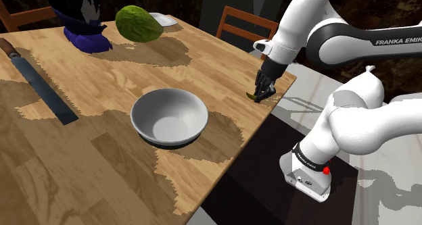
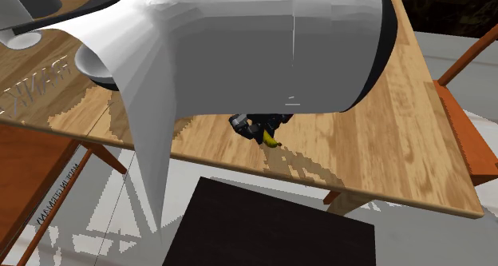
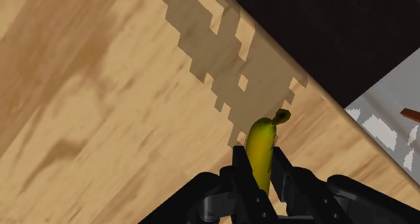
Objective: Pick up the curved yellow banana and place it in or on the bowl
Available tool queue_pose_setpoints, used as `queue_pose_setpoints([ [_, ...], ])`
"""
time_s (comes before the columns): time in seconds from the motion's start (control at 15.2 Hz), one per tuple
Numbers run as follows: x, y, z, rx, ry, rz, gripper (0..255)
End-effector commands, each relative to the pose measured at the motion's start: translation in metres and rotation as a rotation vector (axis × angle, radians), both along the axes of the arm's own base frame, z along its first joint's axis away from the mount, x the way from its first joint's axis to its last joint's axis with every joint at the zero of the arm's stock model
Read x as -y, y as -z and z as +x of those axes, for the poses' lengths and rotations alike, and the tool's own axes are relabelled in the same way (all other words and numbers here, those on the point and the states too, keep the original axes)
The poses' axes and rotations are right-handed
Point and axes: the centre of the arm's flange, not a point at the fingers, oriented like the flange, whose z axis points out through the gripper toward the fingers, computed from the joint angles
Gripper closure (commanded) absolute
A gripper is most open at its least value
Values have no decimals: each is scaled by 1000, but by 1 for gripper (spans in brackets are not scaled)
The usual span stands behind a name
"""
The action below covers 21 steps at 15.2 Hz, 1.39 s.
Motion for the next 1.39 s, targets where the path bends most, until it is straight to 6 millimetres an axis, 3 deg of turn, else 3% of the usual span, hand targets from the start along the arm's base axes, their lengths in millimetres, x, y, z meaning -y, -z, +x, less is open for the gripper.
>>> queue_pose_setpoints([
  [0.0,0,2,0,-4,0,-1,255],
  [0.33,0,1,0,-4,0,-1,255],
  [1.32,0,-78,0,-4,0,-1,255],
])
